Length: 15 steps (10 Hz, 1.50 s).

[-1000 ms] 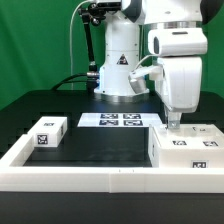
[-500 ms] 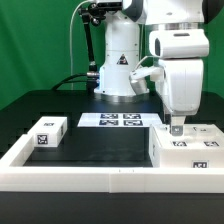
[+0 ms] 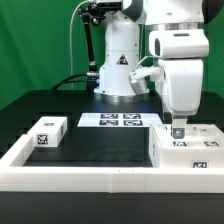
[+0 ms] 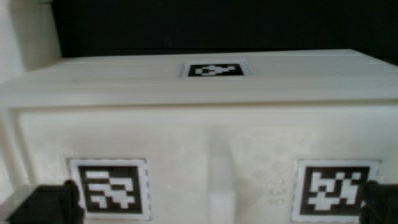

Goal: Assemble cabinet

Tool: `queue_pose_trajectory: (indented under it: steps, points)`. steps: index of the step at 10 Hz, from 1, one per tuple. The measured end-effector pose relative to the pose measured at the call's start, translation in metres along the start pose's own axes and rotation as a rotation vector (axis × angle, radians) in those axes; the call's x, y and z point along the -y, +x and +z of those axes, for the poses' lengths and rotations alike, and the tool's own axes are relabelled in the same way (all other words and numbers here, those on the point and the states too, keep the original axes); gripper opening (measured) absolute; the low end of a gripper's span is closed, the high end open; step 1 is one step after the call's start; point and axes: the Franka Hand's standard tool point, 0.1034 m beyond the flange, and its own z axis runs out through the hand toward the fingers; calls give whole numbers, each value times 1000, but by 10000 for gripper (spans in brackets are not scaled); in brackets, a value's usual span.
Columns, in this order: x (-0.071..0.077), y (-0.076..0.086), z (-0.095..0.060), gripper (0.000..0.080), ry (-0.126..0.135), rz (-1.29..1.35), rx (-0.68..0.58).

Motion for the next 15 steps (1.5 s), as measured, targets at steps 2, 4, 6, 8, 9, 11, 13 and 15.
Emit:
queue_pose_trajectory:
  steps: [2,4,6,8,9,11,13,15]
  points:
    - [1,0,0,797,1,2,0]
    - [9,0,-8,797,1,22,8]
    - [20,-1,-18,797,0,72,18]
    - [38,1,-23,797,7,195,28]
    - [37,0,-22,797,9,187,27]
    - [38,0,-22,797,9,302,27]
    - [39,1,-21,797,7,467,26]
    - [51,8,-16,797,-11,754,1]
